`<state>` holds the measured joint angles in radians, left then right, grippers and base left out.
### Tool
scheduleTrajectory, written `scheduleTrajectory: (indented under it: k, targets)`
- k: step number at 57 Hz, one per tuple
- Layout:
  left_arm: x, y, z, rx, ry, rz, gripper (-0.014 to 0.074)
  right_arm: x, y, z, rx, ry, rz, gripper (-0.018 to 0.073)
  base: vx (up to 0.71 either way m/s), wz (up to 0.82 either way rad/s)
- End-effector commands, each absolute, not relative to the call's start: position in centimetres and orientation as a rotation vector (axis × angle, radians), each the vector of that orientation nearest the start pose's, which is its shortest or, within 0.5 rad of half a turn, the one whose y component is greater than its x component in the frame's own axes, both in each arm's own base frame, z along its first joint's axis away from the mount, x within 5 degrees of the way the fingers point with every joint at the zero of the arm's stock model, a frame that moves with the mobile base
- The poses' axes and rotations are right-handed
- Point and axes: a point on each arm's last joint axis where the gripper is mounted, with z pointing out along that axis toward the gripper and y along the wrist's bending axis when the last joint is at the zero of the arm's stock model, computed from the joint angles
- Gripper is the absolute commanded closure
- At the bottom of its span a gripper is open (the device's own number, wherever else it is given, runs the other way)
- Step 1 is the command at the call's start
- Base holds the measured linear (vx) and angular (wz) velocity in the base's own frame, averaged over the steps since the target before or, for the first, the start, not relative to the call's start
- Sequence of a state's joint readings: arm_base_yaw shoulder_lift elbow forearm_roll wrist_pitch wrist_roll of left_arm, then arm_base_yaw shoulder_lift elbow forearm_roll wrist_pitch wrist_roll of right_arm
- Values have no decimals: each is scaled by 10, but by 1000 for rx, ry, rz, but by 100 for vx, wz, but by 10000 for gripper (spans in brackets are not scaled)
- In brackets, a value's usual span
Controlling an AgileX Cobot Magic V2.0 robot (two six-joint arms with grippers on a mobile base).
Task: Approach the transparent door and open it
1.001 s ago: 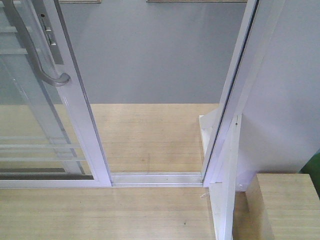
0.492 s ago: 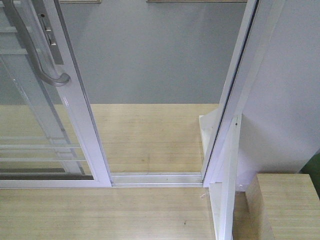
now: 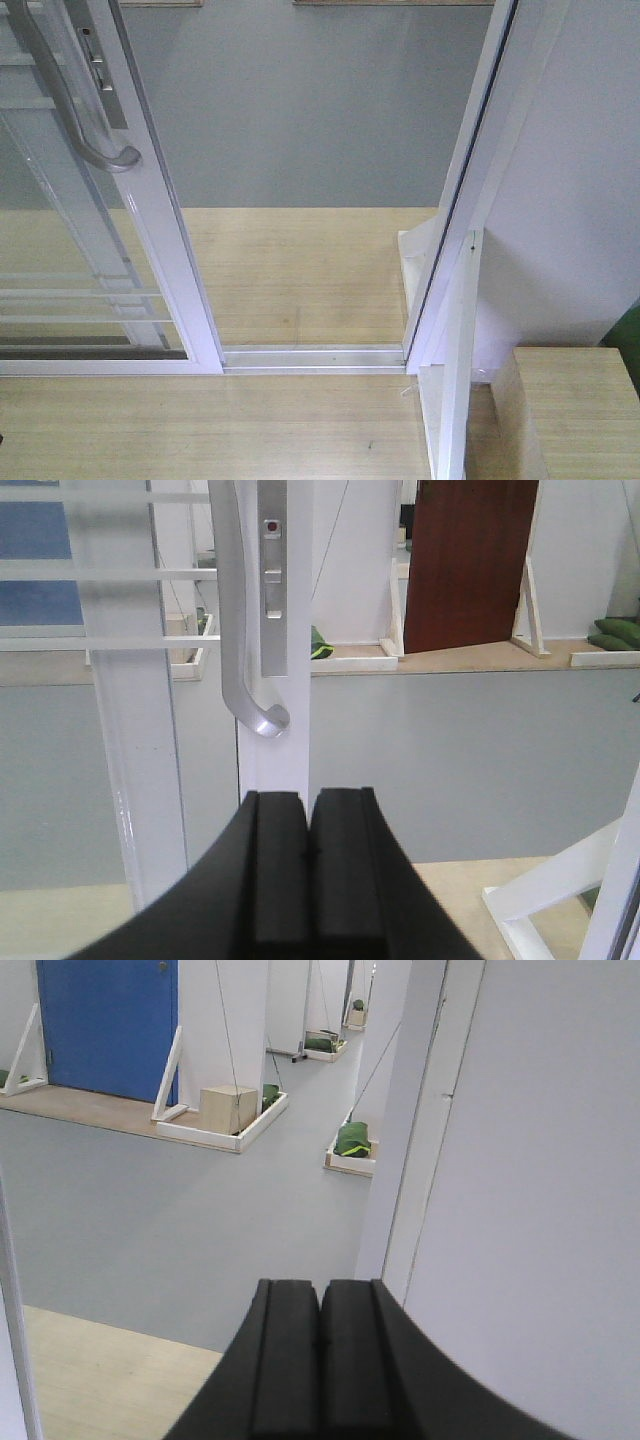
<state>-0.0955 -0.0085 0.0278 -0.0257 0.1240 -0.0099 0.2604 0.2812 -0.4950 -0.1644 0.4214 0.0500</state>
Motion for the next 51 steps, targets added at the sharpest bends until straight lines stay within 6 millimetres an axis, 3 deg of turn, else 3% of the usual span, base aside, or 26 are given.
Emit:
scheduleTrajectory:
  k: [1, 51]
  targets:
    - [56, -6, 196, 36, 1547, -125, 594, 62, 11, 339, -247, 1568, 66, 558, 0, 0]
    - [56, -6, 193, 37, 1577, -125, 594, 61, 13, 340, -238, 1560, 111, 558, 0, 0]
